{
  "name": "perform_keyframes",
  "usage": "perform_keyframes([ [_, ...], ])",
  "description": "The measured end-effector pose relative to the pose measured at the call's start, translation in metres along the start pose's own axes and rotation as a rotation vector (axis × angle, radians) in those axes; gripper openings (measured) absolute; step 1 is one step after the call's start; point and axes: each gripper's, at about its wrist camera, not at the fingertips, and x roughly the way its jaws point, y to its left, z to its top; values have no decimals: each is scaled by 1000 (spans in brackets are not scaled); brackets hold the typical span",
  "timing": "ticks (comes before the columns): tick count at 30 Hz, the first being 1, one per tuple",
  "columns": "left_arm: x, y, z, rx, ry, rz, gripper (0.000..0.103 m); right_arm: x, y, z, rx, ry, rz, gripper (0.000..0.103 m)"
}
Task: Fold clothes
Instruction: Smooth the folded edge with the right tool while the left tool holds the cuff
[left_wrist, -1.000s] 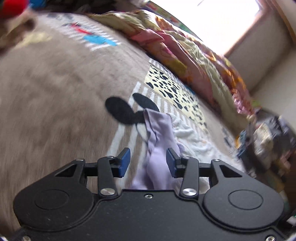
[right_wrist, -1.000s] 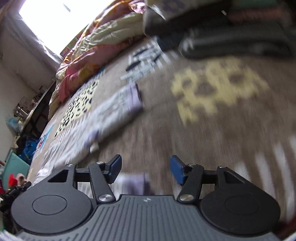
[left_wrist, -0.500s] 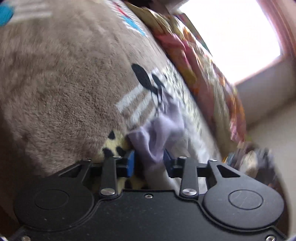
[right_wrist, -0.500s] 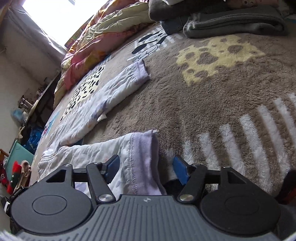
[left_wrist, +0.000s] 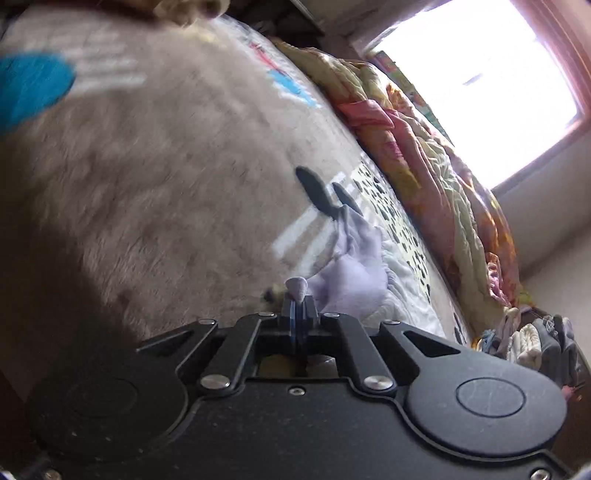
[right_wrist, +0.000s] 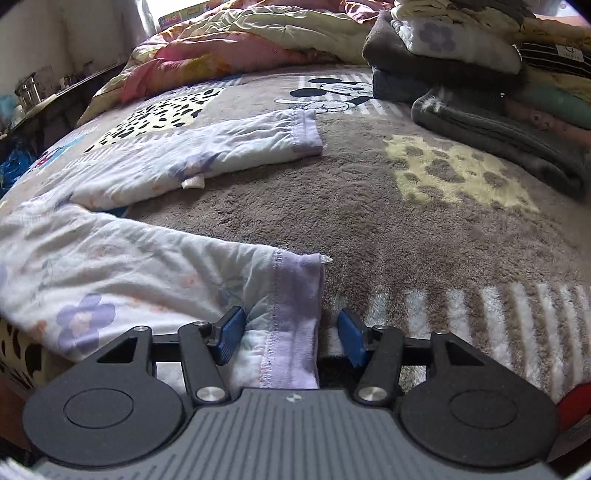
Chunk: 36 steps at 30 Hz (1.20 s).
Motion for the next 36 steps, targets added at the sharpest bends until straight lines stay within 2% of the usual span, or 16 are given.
perform_keyframes([
  [2, -4, 2, 1, -14, -27, 6, 4, -1, -4, 0, 17, -4, 11, 56],
  [5, -18, 3, 5, 47, -101, 79, 4, -3, -11, -1, 48, -18, 29, 56],
  [8, -24, -3, 8, 90, -92, -2, 5, -7, -17, -3, 106, -35, 61, 56],
  [10, -17, -12, 6, 131, -59, -49, 6, -9, -24, -3, 154, -41, 92, 57],
  [14, 6, -25, 4, 187, 2, -87, 29, -10, -36, -4, 238, -44, 150, 57],
  [15, 13, -24, 4, 193, 12, -84, 30, -10, -38, -4, 247, -44, 157, 57],
  [17, 26, -22, 2, 216, 48, -76, 27, -9, -38, -4, 255, -42, 165, 58],
  [18, 30, -23, 1, 234, 61, -63, 2, -8, -37, -4, 249, -42, 163, 58],
  [25, 13, -33, 4, 304, -17, 60, 1, -5, -28, -4, 189, -39, 136, 60],
  [32, -3, -43, 8, 374, -95, 183, 3, -1, -8, -3, 46, -40, 50, 63],
  [36, -6, -42, 14, 377, -85, 143, 3, -4, -12, -4, 60, -55, 55, 63],
])
